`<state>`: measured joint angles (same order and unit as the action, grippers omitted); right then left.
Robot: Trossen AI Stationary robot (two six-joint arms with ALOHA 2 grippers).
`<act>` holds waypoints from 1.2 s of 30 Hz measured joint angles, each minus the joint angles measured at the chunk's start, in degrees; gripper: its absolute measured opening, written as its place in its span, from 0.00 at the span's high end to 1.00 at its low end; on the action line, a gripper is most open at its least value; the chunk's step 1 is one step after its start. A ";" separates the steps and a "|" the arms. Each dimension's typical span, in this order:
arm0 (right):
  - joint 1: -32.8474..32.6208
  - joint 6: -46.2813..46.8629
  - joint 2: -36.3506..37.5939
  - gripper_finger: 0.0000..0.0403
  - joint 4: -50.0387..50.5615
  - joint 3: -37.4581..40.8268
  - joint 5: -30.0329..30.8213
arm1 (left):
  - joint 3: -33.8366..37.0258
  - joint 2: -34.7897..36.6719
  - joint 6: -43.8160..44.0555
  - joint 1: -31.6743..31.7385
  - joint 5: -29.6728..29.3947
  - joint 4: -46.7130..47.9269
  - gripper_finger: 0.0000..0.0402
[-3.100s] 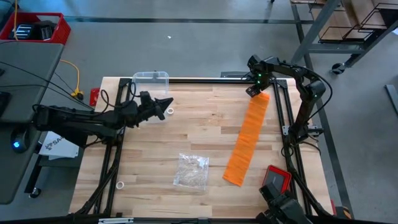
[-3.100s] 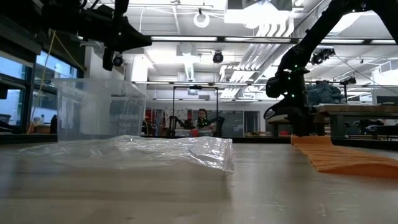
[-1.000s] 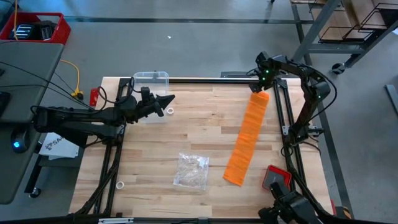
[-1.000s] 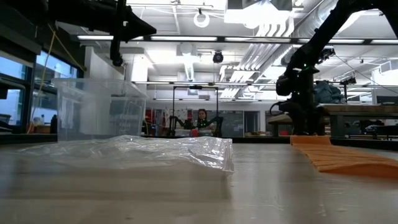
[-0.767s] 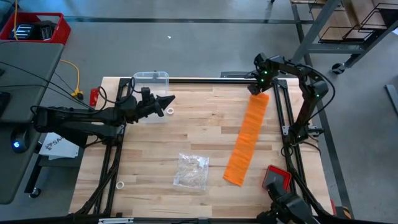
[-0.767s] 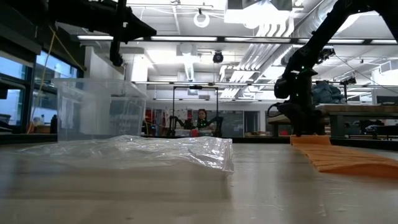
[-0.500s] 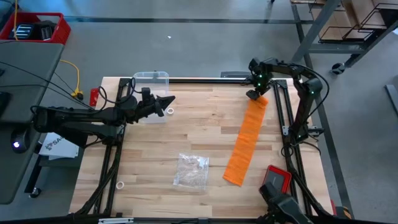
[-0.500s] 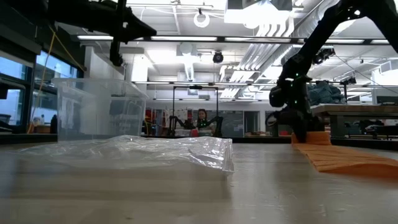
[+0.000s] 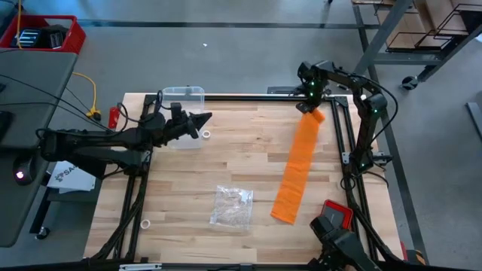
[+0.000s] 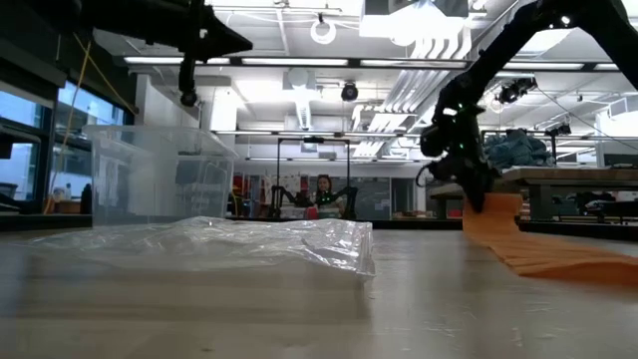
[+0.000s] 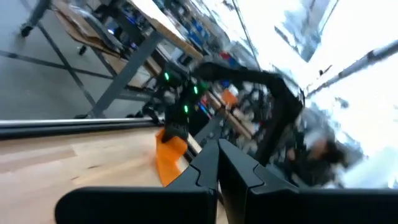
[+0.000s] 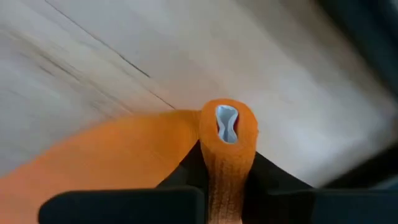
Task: Roll bandage
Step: Roll the orange bandage
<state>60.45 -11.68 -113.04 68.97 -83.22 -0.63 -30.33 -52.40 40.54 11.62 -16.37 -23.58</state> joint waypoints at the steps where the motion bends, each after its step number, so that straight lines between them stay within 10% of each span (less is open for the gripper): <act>1: -0.30 -0.05 0.00 0.92 1.17 -1.60 0.05 | -1.51 0.01 -1.82 0.29 1.70 3.03 0.99; 8: -5.79 1.43 0.90 0.92 6.08 -14.66 -6.35 | -14.11 -3.70 -17.27 2.60 3.88 26.06 0.86; 19: -23.98 8.35 2.91 0.92 2.64 -32.86 -15.96 | -17.52 -10.74 -10.45 7.81 6.69 23.05 0.66; 36: -39.30 9.61 2.78 0.92 -0.05 -27.91 -6.56 | -17.57 -12.45 -15.19 5.00 16.12 27.22 0.61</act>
<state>21.15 -2.07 -110.26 68.93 -111.13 -7.19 -47.90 -64.85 25.35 16.62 -0.25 3.64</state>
